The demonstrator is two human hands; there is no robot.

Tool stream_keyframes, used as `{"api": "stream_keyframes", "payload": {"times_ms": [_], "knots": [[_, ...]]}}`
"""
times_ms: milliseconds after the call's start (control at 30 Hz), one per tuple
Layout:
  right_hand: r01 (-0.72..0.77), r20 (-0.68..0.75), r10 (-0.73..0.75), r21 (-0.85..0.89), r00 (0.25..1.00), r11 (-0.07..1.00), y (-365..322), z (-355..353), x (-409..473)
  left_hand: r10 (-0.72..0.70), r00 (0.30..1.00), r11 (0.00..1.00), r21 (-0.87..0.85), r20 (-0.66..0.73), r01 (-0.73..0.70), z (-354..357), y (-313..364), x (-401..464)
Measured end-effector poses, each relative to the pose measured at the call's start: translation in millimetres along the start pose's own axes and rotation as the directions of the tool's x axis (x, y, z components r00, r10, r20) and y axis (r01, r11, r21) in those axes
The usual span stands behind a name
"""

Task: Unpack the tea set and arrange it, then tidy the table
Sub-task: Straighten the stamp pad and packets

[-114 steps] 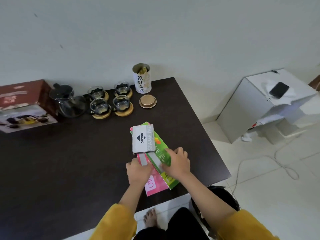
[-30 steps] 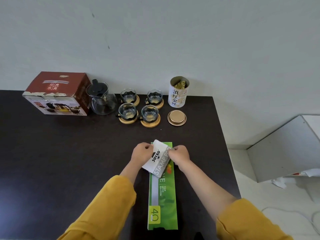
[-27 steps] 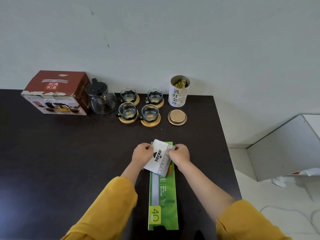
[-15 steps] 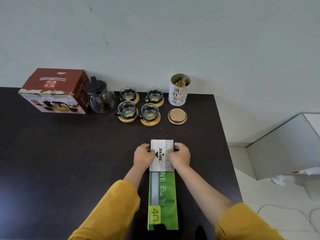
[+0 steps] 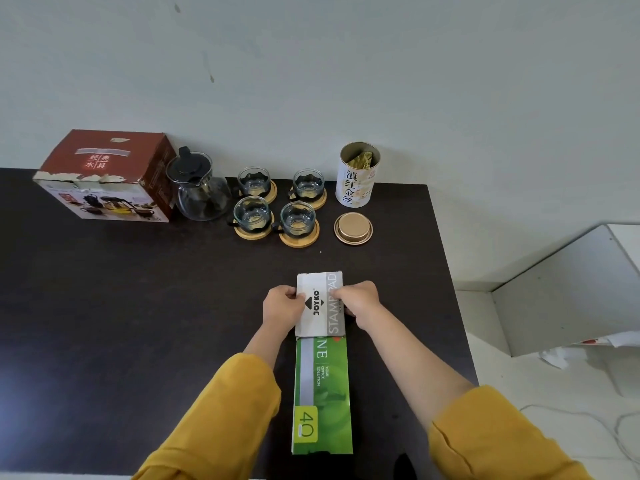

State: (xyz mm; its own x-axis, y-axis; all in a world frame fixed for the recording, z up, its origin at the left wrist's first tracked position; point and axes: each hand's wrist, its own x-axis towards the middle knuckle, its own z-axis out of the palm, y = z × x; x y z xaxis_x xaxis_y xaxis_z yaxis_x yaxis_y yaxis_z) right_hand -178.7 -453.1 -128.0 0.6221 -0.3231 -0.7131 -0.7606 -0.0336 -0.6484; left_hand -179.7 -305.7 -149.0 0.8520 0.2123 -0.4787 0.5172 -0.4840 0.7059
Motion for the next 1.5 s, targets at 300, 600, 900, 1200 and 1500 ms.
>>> {"api": "stream_keyframes", "payload": {"times_ms": [300, 600, 900, 1200, 1500], "knots": [[0.066, 0.118, -0.064, -0.006, 0.991, 0.998, 0.6, 4.6, -3.8, -0.034, 0.999, 0.99, -0.133, 0.008, 0.035, -2.2, -3.5, 1.3], [0.082, 0.051, -0.09, 0.143, 0.995, 0.986, -8.2, -42.9, 22.4, -0.038, 0.999, 0.985, -0.167, -0.021, 0.034, 29.9, 43.0, -0.9], [0.278, -0.119, -0.262, 0.146, 0.958, 0.949, -66.8, -139.9, 72.6, 0.121, 0.992, 0.971, -0.203, -0.036, -0.126, 103.6, 149.2, 15.8], [0.319, -0.136, -0.308, 0.065, 0.941, 0.946, -127.0, -187.0, 158.7, 0.216, 0.974, 0.97, -0.098, -0.066, -0.222, 165.9, 225.8, 79.2], [0.314, -0.121, -0.312, -0.001, 0.942, 0.949, -152.7, -176.2, 217.6, 0.205, 0.969, 0.976, -0.05, -0.141, -0.213, 193.9, 237.5, 123.7]]}}
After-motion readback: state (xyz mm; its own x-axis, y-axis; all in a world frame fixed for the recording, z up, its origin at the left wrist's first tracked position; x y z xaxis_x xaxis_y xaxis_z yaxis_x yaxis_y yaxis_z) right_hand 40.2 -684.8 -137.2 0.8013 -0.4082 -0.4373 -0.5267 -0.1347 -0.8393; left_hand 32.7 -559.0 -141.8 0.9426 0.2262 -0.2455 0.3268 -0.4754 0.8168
